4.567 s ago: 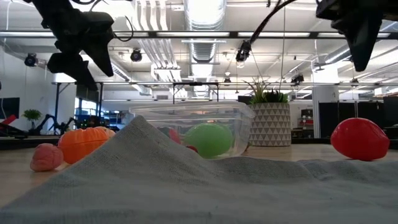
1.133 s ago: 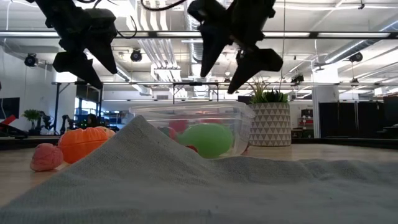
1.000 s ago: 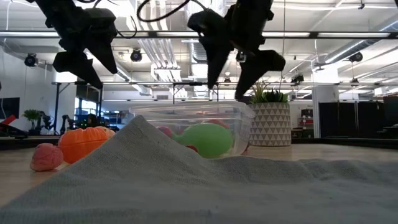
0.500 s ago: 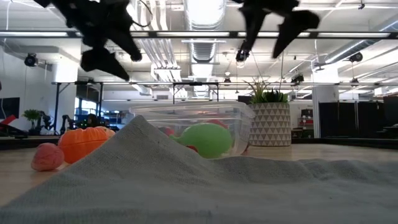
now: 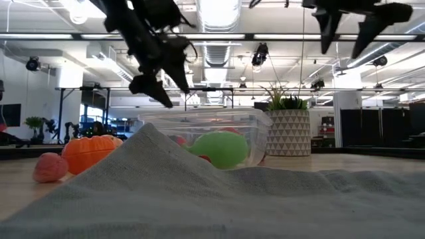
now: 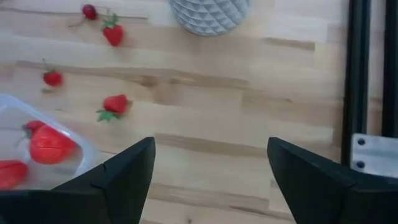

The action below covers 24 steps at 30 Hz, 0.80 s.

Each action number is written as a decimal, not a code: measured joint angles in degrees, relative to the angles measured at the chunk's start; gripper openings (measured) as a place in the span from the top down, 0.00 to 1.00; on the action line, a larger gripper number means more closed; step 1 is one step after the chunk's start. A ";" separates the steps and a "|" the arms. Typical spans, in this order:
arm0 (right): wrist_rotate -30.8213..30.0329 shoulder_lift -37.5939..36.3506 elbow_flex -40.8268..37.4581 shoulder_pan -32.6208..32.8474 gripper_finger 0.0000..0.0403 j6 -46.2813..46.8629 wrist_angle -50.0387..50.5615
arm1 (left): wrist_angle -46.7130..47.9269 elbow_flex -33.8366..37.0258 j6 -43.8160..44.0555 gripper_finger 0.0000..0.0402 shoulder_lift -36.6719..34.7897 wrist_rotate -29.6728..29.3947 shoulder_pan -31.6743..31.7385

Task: Pick and placing Produce into tupperware
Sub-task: Put the peach into the transparent container

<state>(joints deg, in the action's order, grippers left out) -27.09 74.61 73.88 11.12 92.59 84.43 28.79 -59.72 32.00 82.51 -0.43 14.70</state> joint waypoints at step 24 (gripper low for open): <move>5.96 -6.54 -16.51 1.37 0.24 1.46 -7.59 | 22.87 -25.93 -34.11 0.22 20.19 5.39 3.18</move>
<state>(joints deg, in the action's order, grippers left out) -21.13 68.07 57.37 12.49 94.05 76.84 51.66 -85.65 -2.11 102.70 4.96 17.88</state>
